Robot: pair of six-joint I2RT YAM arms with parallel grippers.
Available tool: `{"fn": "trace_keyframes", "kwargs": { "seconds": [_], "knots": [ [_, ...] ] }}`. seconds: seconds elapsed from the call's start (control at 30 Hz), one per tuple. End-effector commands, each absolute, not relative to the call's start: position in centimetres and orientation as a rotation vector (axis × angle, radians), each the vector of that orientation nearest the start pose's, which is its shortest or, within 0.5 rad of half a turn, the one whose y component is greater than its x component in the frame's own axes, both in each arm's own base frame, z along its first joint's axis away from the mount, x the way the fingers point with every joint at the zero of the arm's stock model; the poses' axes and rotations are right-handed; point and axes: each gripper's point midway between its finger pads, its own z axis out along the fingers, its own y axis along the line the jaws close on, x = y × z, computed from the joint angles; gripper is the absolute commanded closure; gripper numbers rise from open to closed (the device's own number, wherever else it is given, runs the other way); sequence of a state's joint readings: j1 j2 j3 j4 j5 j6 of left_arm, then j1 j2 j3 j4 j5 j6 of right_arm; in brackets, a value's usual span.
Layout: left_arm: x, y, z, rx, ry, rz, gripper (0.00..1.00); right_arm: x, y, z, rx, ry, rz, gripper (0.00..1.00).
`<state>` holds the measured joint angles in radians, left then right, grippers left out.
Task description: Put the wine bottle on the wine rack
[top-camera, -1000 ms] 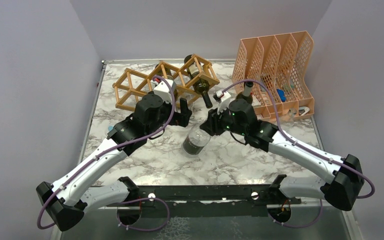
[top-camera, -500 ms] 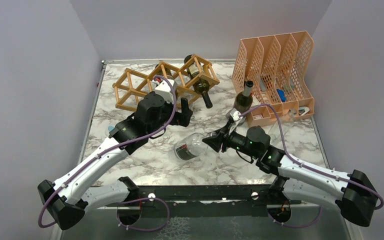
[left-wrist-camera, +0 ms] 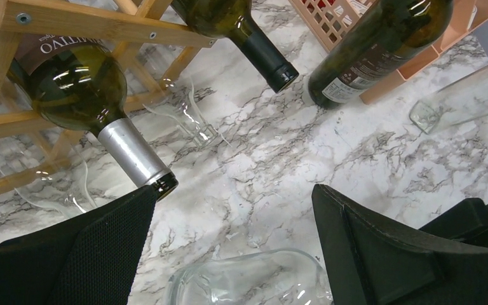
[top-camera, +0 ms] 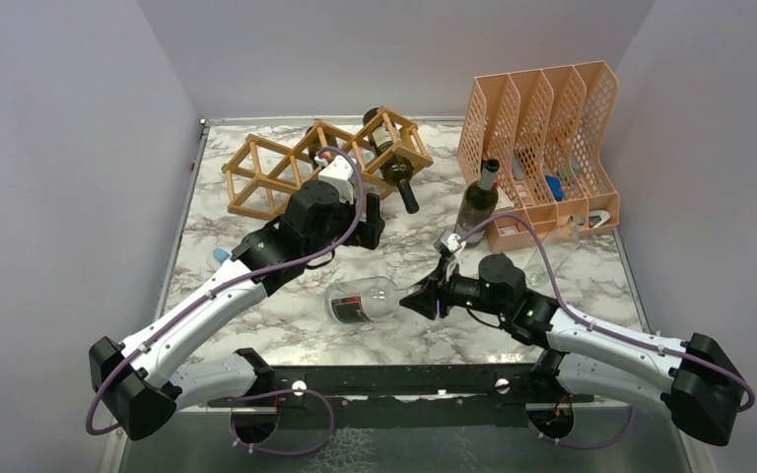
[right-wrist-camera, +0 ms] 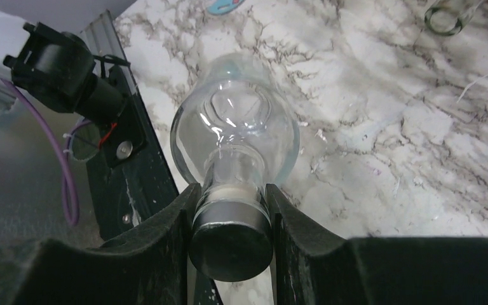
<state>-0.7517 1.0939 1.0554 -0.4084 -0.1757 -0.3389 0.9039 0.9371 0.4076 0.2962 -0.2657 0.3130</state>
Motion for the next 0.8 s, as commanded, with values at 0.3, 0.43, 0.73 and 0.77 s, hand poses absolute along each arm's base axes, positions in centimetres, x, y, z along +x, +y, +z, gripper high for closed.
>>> {"fn": "trace_keyframes", "kwargs": {
  "seconds": [0.3, 0.43, 0.73, 0.77],
  "knots": [
    [26.6, -21.0, 24.2, 0.260, 2.070, -0.448, 0.01, 15.0, 30.1, 11.4, -0.931, 1.998, 1.014, 0.99],
    [26.5, -19.3, 22.8, 0.213, 2.107, -0.366, 0.01, 14.9, 30.4, 10.2, -0.970, 2.065, 1.005, 0.99],
    [25.3, -16.9, 18.2, 0.096, 2.206, -0.293, 0.01, 15.2, 30.7, 6.7, -1.008, 2.232, 0.921, 0.96],
    [25.1, -16.7, 17.7, 0.092, 2.217, -0.289, 0.01, 15.3, 30.7, 6.4, -1.008, 2.243, 0.912, 0.94]
  ]
}}
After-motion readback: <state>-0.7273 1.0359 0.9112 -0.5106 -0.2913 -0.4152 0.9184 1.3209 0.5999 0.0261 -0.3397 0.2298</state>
